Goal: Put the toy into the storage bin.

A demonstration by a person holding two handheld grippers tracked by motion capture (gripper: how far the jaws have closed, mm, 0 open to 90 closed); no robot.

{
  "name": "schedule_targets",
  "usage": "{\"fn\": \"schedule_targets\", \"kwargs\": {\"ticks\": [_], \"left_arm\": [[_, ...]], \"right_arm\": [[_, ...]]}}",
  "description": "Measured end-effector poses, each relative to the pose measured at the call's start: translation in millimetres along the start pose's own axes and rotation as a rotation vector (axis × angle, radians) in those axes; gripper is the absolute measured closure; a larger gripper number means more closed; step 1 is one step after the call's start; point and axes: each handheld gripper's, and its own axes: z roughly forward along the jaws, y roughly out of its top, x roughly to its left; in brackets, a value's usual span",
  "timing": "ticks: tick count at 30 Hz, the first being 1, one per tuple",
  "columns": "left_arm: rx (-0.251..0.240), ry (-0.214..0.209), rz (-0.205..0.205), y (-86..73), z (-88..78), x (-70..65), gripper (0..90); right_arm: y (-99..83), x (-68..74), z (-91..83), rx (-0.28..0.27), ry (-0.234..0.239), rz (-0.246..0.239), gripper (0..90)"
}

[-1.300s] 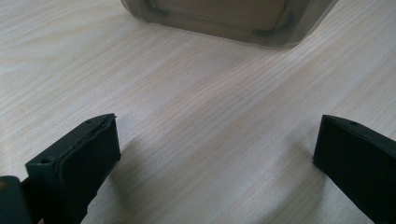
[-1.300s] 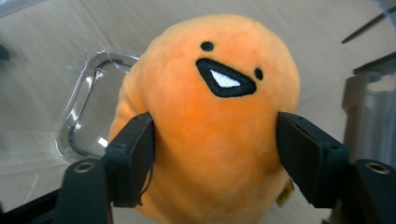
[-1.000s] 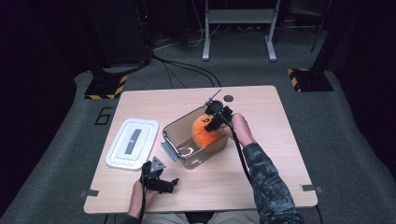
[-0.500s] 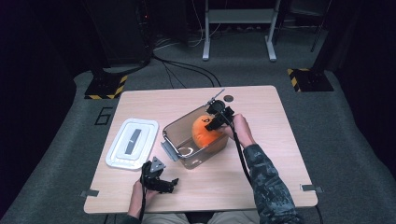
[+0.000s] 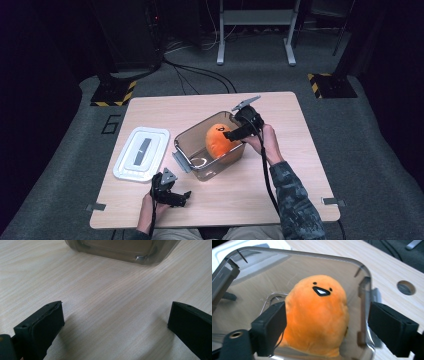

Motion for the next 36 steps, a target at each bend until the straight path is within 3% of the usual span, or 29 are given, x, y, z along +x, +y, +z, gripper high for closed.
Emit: {"fn": "schedule_targets", "kwargs": {"ticks": [3, 6, 8, 10, 11, 19, 22, 23, 24, 25, 27, 28, 32, 36], "left_arm": [[0.000, 0.000, 0.000, 0.0, 0.0, 0.0, 0.2], [0.000, 0.000, 0.000, 0.0, 0.0, 0.0, 0.2], [0.002, -0.003, 0.000, 0.1, -0.2, 0.1, 0.2], [0.000, 0.000, 0.001, 0.0, 0.0, 0.0, 0.2], [0.000, 0.000, 0.001, 0.0, 0.0, 0.0, 0.2], [-0.003, 0.002, 0.003, 0.1, 0.1, 0.2, 0.2], [-0.003, 0.003, 0.003, 0.1, 0.2, 0.2, 0.2], [-0.003, 0.003, 0.003, 0.1, 0.2, 0.2, 0.2], [0.000, 0.000, 0.001, 0.0, 0.0, 0.0, 0.2], [0.000, 0.000, 0.001, 0.0, 0.0, 0.0, 0.2], [0.001, -0.003, -0.005, 0.0, -0.1, -0.3, 0.2], [0.001, -0.003, -0.005, 0.0, -0.1, -0.3, 0.2], [-0.004, -0.001, -0.011, -0.1, 0.3, -0.7, 0.2], [-0.005, -0.001, -0.012, -0.1, 0.4, -0.8, 0.2]], "right_arm": [[-13.4, -5.5, -13.9, -0.054, -0.014, 0.021, 6.8], [-20.5, -8.5, -20.0, -0.071, -0.025, 0.033, 4.8], [-35.3, -14.3, -30.3, -0.094, -0.051, 0.062, 2.1], [-39.1, -15.6, -32.1, -0.098, -0.055, 0.069, 1.5], [-50.7, -20.5, -36.2, -0.100, -0.065, 0.087, 0.0], [-87.0, -28.7, -43.3, -0.125, -0.103, 0.134, 0.0], [-112.0, -32.9, -40.6, -0.146, -0.121, 0.158, 0.0], [-112.0, -32.9, -40.6, -0.146, -0.121, 0.158, 0.0], [-126.5, -35.9, -36.9, -0.157, -0.142, 0.180, 0.0], [-126.5, -35.9, -36.9, -0.157, -0.142, 0.180, 0.0], [-149.4, -41.0, -28.2, -0.162, -0.164, 0.212, 0.0], [-149.4, -41.0, -28.2, -0.162, -0.164, 0.212, 0.0], [-184.4, -50.0, -7.0, -0.112, -0.193, 0.266, 0.0], [-197.0, -53.7, 3.7, -0.083, -0.205, 0.294, 0.0]]}}
